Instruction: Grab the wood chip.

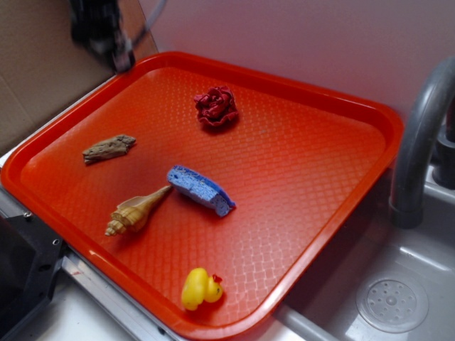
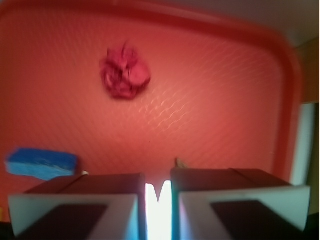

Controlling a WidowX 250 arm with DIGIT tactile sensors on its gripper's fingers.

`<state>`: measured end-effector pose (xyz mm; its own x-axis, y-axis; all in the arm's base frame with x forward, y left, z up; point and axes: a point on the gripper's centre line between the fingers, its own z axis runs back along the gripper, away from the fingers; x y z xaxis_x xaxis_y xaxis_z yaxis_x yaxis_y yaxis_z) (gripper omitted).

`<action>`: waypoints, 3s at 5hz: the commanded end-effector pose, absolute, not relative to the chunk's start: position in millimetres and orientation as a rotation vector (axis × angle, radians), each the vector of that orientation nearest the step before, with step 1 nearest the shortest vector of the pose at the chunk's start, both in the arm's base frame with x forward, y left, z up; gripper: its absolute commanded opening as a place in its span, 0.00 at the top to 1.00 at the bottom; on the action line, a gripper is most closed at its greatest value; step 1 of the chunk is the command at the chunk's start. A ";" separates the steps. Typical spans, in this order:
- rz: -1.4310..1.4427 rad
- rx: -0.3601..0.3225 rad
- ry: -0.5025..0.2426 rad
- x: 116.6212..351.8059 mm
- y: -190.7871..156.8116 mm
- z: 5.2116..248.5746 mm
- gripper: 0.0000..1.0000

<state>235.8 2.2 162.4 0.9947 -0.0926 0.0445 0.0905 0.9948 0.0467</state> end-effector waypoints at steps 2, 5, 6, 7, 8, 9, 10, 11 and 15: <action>-0.168 0.008 -0.063 217.0 50.1 168.3 0.00; -0.390 0.014 0.005 199.1 64.0 121.7 0.00; -0.412 0.032 -0.005 198.5 68.1 110.2 0.00; -0.453 0.066 -0.014 199.9 68.4 91.6 0.00; -0.532 -0.055 -0.051 206.9 60.9 74.1 0.00; -0.539 0.021 -0.045 213.3 54.5 44.1 0.00; -0.548 0.006 -0.054 208.9 52.2 38.2 0.00; -0.560 0.033 -0.047 204.9 49.6 33.5 0.00; -0.547 0.124 0.002 204.6 39.2 5.8 0.39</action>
<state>198.0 44.7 13.0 0.8537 -0.5182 -0.0513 0.5206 0.8468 0.1089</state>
